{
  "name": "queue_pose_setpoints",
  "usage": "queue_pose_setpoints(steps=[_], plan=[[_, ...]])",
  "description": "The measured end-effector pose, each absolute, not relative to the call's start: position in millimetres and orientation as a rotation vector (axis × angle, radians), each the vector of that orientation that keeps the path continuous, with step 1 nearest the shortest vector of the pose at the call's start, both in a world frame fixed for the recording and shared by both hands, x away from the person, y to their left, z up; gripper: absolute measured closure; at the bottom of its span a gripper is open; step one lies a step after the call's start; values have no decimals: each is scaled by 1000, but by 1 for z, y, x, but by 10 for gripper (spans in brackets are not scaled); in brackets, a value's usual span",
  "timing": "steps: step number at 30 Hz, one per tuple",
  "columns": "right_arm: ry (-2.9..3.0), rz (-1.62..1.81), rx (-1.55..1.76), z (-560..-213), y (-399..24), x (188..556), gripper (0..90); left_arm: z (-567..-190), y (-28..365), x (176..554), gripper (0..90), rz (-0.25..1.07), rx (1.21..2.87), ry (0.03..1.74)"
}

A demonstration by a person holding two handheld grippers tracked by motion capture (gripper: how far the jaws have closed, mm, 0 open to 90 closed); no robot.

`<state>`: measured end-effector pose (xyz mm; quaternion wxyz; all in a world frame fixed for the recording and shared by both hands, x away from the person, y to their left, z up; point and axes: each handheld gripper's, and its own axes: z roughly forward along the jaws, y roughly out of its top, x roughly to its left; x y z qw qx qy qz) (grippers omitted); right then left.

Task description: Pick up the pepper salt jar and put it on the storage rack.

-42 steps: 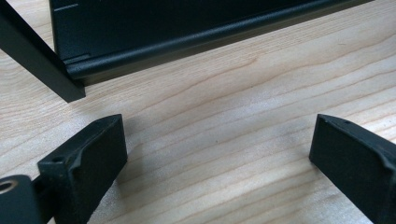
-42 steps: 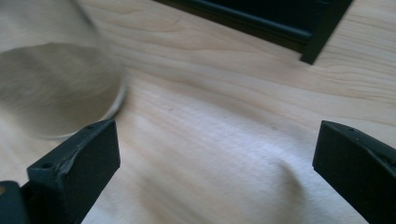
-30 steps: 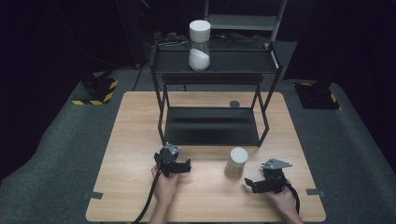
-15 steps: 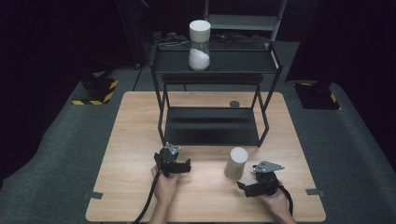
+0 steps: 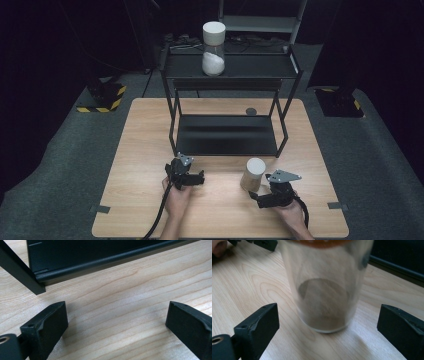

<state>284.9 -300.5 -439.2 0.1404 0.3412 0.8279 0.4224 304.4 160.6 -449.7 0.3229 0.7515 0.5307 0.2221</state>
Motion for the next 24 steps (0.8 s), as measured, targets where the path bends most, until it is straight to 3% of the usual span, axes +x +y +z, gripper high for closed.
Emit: queue_pose_setpoints(steps=[24], plan=[[2298,1318,974,-430,-282,290,183,-450,161,304,41,583,1973,1393]])
